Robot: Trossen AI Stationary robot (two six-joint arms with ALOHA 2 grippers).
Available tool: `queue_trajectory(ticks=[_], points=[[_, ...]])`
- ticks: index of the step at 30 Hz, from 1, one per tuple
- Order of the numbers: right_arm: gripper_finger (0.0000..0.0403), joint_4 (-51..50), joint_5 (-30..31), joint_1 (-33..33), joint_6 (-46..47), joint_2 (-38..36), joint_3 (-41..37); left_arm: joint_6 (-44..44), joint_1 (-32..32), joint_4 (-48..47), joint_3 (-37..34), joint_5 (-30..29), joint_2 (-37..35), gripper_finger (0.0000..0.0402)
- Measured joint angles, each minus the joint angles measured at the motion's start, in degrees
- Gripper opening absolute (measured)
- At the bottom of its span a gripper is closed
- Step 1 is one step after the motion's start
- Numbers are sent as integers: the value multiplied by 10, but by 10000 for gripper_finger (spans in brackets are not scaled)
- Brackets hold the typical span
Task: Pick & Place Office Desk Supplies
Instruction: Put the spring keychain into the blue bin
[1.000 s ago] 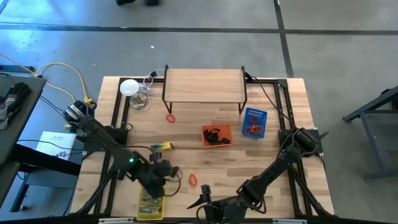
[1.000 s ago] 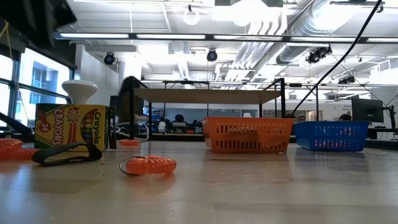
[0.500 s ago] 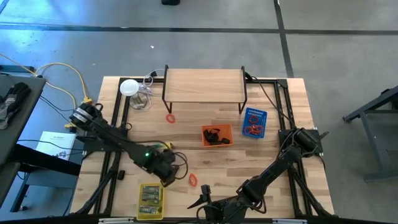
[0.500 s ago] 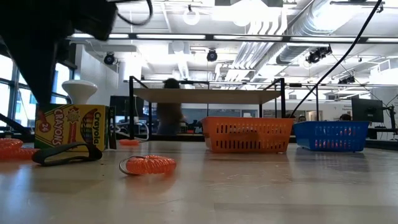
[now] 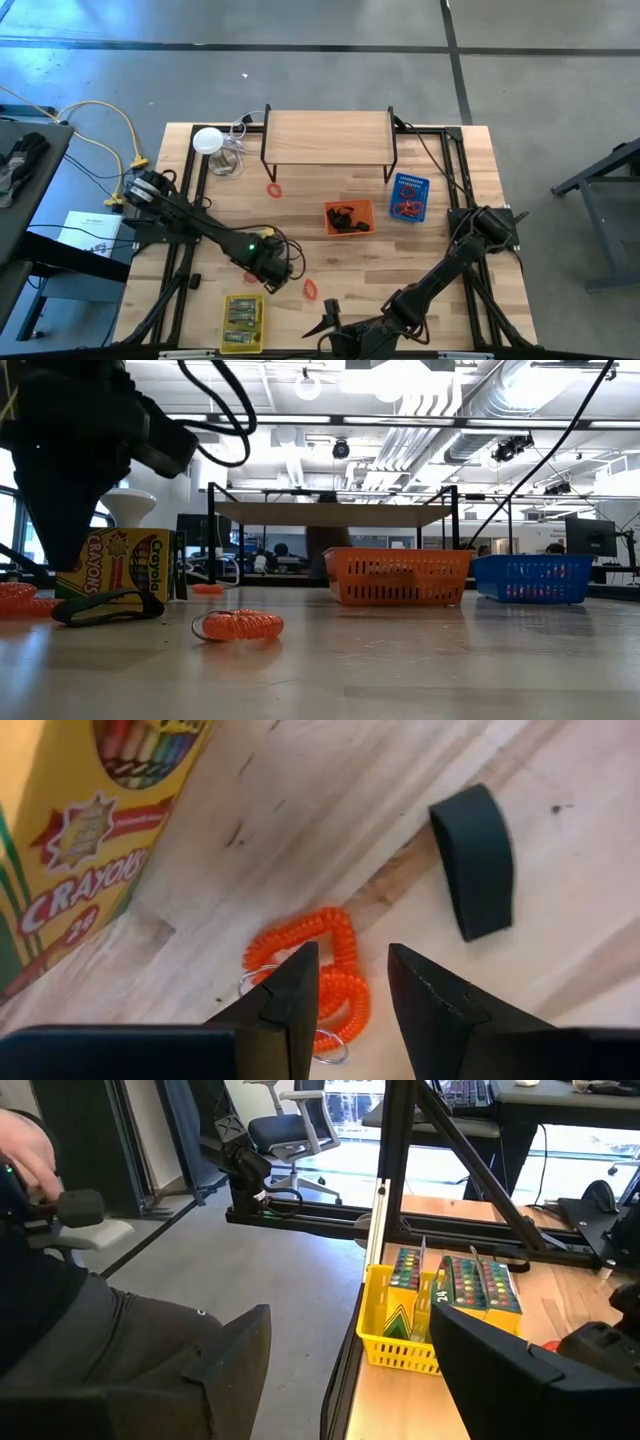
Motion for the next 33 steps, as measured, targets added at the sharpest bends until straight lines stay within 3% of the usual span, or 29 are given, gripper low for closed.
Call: queue_trajectory(ticks=[10,19,33], points=[[260,1,0,4,0,0,0,15,-9,3,0,-26,0,115],[260,0,0,4,0,0,0,-28,-12,3,0,-26,0,115],[260,0,1,4,0,0,0,-23,-24,23,-1,-12,48,115]])
